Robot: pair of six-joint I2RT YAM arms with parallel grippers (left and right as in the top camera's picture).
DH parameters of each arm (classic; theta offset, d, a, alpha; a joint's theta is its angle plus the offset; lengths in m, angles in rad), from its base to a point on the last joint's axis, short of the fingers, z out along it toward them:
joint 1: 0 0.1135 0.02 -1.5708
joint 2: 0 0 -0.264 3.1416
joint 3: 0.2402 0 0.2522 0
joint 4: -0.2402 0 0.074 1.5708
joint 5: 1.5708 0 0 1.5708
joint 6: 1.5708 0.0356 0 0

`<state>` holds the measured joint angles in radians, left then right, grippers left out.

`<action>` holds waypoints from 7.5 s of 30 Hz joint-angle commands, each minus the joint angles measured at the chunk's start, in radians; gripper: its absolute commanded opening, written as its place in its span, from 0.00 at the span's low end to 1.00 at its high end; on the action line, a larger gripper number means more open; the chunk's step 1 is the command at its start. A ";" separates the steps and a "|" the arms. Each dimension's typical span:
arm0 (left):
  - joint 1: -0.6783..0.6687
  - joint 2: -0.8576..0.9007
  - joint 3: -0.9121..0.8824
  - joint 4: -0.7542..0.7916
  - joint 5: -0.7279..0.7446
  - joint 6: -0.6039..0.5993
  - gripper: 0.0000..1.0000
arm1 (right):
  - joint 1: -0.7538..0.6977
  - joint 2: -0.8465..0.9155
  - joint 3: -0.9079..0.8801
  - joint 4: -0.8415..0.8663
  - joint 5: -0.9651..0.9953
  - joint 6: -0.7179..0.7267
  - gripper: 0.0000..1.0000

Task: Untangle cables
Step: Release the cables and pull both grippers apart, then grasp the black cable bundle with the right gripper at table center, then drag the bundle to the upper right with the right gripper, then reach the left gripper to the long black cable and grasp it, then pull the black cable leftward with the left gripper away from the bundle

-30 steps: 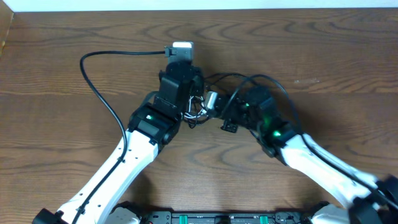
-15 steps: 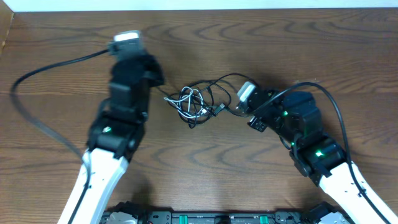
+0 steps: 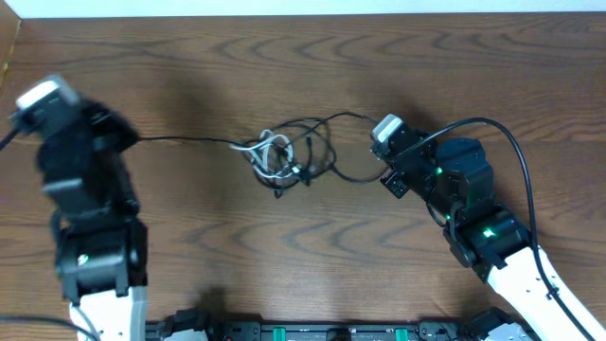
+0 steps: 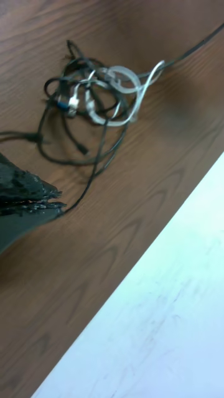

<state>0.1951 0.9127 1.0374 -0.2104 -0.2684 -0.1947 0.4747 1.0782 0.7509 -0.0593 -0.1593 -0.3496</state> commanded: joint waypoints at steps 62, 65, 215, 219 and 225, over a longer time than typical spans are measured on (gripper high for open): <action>0.145 0.333 0.002 -0.370 0.348 -0.077 0.07 | 0.316 0.941 0.159 0.618 -0.258 0.734 0.99; 0.145 0.333 0.002 -0.373 0.348 -0.077 0.07 | 0.318 0.967 0.178 0.593 -0.258 0.733 0.89; -0.692 0.664 0.002 -0.174 0.728 0.834 0.90 | -0.603 0.294 0.183 -0.124 -0.240 0.468 0.01; -0.745 0.672 0.002 -0.106 0.728 0.834 0.90 | -0.591 0.294 0.183 -0.125 -0.243 0.468 0.01; -0.778 0.749 0.002 -0.025 0.729 0.834 0.90 | -0.591 0.294 0.183 -0.124 -0.299 0.484 0.01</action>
<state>-0.5724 1.5997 1.0374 -0.2638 0.4583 0.6292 -0.1249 1.3903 0.9264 -0.1894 -0.4061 0.1238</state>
